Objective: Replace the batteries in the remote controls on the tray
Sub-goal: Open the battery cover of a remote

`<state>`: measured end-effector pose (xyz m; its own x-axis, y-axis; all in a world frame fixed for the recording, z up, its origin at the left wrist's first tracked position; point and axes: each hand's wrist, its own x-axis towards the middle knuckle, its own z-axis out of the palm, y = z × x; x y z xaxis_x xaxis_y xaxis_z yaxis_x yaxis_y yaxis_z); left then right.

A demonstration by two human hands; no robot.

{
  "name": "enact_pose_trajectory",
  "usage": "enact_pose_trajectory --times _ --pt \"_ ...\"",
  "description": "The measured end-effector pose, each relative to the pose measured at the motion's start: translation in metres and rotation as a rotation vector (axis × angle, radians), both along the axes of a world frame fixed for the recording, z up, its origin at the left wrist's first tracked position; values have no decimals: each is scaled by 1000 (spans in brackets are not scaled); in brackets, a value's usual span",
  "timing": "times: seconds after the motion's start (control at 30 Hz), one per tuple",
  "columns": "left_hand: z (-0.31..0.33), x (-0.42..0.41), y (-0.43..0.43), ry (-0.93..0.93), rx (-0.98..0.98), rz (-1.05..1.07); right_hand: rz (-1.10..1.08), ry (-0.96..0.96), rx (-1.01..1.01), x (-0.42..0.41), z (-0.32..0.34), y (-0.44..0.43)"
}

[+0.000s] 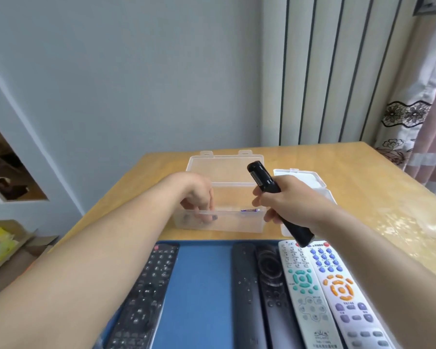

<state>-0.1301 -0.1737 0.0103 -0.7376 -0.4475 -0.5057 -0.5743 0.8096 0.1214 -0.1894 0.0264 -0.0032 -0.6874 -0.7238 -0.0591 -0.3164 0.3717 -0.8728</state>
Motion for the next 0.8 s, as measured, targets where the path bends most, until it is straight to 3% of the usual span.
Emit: enact_pose_trajectory --times 0.07,0.17,0.27,0.43,0.57,0.7,0.8 --pt "6 6 -6 132 84 19 9 212 62 -5 5 -5" --pt "10 18 -17 372 12 60 105 594 263 -11 20 -25" --pt "7 27 -22 293 -201 11 225 736 449 -14 20 -48" --pt "-2 15 -5 -7 -544 -140 215 636 473 -17 15 -67" --pt "-5 1 8 -151 -609 -137 186 399 345 -12 9 -67" --pt "0 9 7 -71 -481 -102 123 150 74 -8 7 -51" --pt "10 23 4 356 -11 59 42 -89 -175 2 10 -37"
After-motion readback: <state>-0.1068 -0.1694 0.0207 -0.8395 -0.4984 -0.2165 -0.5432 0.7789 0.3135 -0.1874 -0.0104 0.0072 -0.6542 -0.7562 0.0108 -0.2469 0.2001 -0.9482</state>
